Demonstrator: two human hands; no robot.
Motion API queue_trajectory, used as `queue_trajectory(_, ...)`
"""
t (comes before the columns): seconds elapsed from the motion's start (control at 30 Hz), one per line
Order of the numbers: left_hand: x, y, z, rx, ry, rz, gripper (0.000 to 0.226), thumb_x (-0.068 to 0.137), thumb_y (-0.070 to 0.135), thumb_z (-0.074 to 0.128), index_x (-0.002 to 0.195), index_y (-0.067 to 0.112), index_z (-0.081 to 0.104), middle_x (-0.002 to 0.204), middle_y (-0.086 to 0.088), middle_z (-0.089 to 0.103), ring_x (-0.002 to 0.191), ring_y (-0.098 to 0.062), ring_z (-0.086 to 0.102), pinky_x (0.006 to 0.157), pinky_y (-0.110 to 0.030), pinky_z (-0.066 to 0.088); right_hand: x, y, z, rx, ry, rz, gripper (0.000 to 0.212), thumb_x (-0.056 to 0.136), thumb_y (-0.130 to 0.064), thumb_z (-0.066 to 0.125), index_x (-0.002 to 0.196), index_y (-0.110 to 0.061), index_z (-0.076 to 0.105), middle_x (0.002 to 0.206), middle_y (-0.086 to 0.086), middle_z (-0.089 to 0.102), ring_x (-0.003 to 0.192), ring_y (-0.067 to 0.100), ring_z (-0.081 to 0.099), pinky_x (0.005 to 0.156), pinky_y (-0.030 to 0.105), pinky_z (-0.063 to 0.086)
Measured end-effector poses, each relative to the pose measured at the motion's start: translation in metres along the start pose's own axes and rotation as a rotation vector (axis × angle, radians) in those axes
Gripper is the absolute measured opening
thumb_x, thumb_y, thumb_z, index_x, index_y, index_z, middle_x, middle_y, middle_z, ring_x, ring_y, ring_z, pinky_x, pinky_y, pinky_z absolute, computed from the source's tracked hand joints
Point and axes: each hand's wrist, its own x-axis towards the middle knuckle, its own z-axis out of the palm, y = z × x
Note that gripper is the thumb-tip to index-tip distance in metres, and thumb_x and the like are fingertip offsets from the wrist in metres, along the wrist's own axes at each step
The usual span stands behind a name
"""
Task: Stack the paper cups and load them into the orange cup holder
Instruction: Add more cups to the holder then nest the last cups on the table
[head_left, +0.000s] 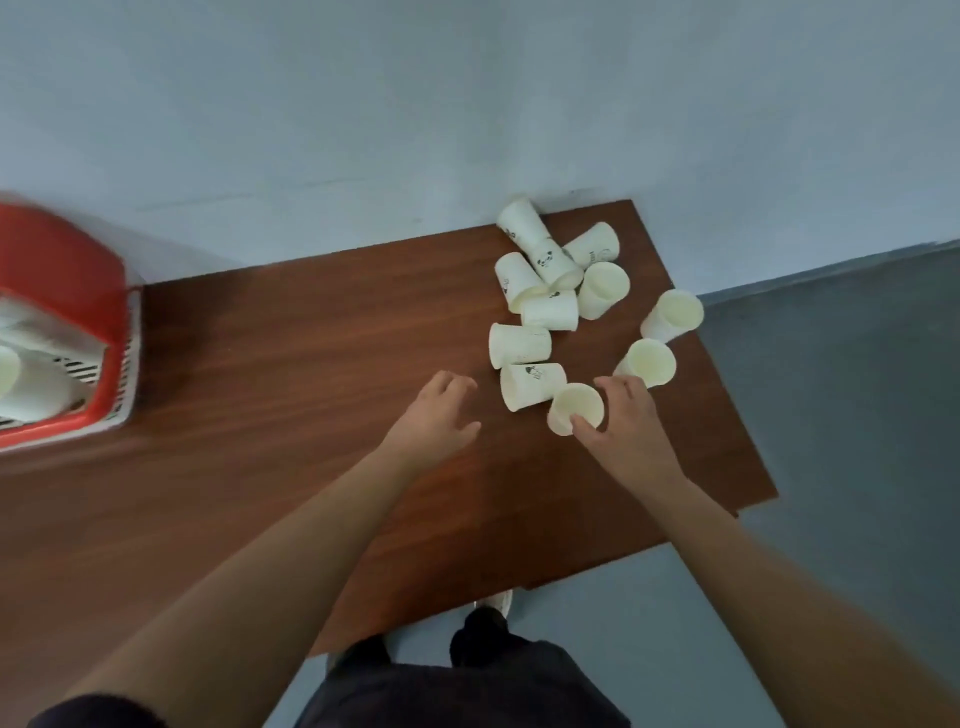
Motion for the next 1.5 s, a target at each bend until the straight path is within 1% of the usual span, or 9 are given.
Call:
queue_trajectory(0.1, 0.035, 0.033, 0.025, 0.064, 0.019, 0.008, 0.069, 0.089, 0.03, 0.071, 0.148, 0.015, 0.038, 0.147, -0.004, 0.035, 0.136, -0.022, 0.038, 0.109, -0.038, 0.041, 0.005, 0.035, -0.003, -0.01, -0.046, 0.032, 0.071, 0.086, -0.041, 0.073, 0.143, -0.01, 0.044, 0.141, 0.009, 0.043, 0.133, 0.025, 0.042, 0.11, 0.039, 0.038)
queue_trajectory(0.27, 0.073, 0.048, 0.055, 0.261, -0.002, -0.011, 0.084, 0.083, 0.036, 0.075, 0.153, 0.02, 0.032, 0.15, -0.01, 0.031, 0.138, -0.031, 0.033, 0.112, -0.045, 0.038, 0.021, 0.045, 0.02, -0.064, -0.091, -0.018, 0.09, 0.083, -0.054, 0.072, 0.151, -0.012, 0.032, 0.143, 0.012, 0.042, 0.131, 0.029, 0.044, 0.109, 0.041, 0.04)
queue_trajectory(0.47, 0.084, 0.04, 0.072, 0.373, 0.011, -0.01, 0.08, 0.083, 0.038, 0.075, 0.151, 0.018, 0.036, 0.15, -0.009, 0.034, 0.137, -0.031, 0.032, 0.111, -0.046, 0.039, 0.036, 0.048, 0.047, -0.105, -0.119, -0.084, 0.097, 0.08, -0.049, 0.076, 0.155, -0.013, 0.026, 0.152, 0.009, 0.039, 0.132, 0.031, 0.043, 0.108, 0.044, 0.04)
queue_trajectory(0.6, 0.072, 0.034, 0.076, 0.258, -0.011, -0.053, 0.076, 0.086, 0.035, 0.071, 0.15, 0.018, 0.035, 0.147, -0.008, 0.041, 0.138, -0.03, 0.036, 0.111, -0.046, 0.039, 0.033, 0.05, 0.053, -0.112, -0.043, -0.124, 0.073, 0.084, -0.04, 0.073, 0.143, -0.013, 0.041, 0.137, 0.008, 0.051, 0.118, 0.028, 0.055, 0.097, 0.039, 0.046)
queue_trajectory(0.8, 0.025, 0.021, 0.048, -0.14, 0.108, -0.225, 0.068, 0.087, 0.032, 0.068, 0.147, 0.029, 0.036, 0.138, 0.002, 0.033, 0.116, -0.018, 0.046, 0.093, -0.034, 0.044, 0.025, 0.026, 0.039, 0.033, -0.089, -0.072, 0.074, 0.084, -0.039, 0.073, 0.145, -0.016, 0.036, 0.139, 0.004, 0.045, 0.126, 0.023, 0.047, 0.102, 0.036, 0.044)
queue_trajectory(0.97, -0.024, -0.006, -0.004, -0.276, 0.249, -0.295, 0.073, 0.088, 0.029, 0.071, 0.15, 0.018, 0.032, 0.143, -0.001, 0.035, 0.123, -0.017, 0.044, 0.101, -0.031, 0.04, 0.026, -0.036, 0.032, 0.058, -0.097, -0.15, 0.076, 0.083, -0.038, 0.073, 0.146, -0.013, 0.038, 0.137, 0.006, 0.047, 0.124, 0.025, 0.049, 0.097, 0.037, 0.045)
queue_trajectory(1.1, -0.069, -0.044, -0.059, -0.326, 0.412, -0.368, 0.07, 0.087, 0.027, 0.072, 0.146, 0.013, 0.036, 0.143, -0.003, 0.037, 0.117, -0.011, 0.04, 0.097, -0.026, 0.035, 0.026, -0.108, 0.037, 0.059, -0.09, -0.277, 0.075, 0.083, -0.036, 0.074, 0.146, -0.012, 0.039, 0.137, 0.005, 0.048, 0.123, 0.025, 0.052, 0.095, 0.036, 0.047)
queue_trajectory(1.37, -0.186, -0.157, -0.172, -0.342, 0.731, -0.513, 0.066, 0.086, 0.03, 0.074, 0.142, 0.022, 0.041, 0.141, -0.007, 0.038, 0.122, -0.026, 0.048, 0.103, -0.041, 0.043, 0.007, -0.275, 0.078, 0.09, -0.107, -0.476, 0.075, 0.082, -0.036, 0.075, 0.144, -0.016, 0.041, 0.137, 0.001, 0.047, 0.125, 0.023, 0.05, 0.094, 0.037, 0.048)
queue_trajectory(1.5, -0.23, -0.21, -0.222, -0.295, 0.852, -0.532, 0.069, 0.088, 0.032, 0.072, 0.148, 0.024, 0.038, 0.146, -0.007, 0.036, 0.13, -0.025, 0.043, 0.104, -0.038, 0.037, -0.007, -0.349, 0.109, 0.116, -0.113, -0.545, 0.074, 0.08, -0.035, 0.077, 0.142, -0.015, 0.042, 0.134, 0.001, 0.049, 0.122, 0.023, 0.052, 0.095, 0.036, 0.047)
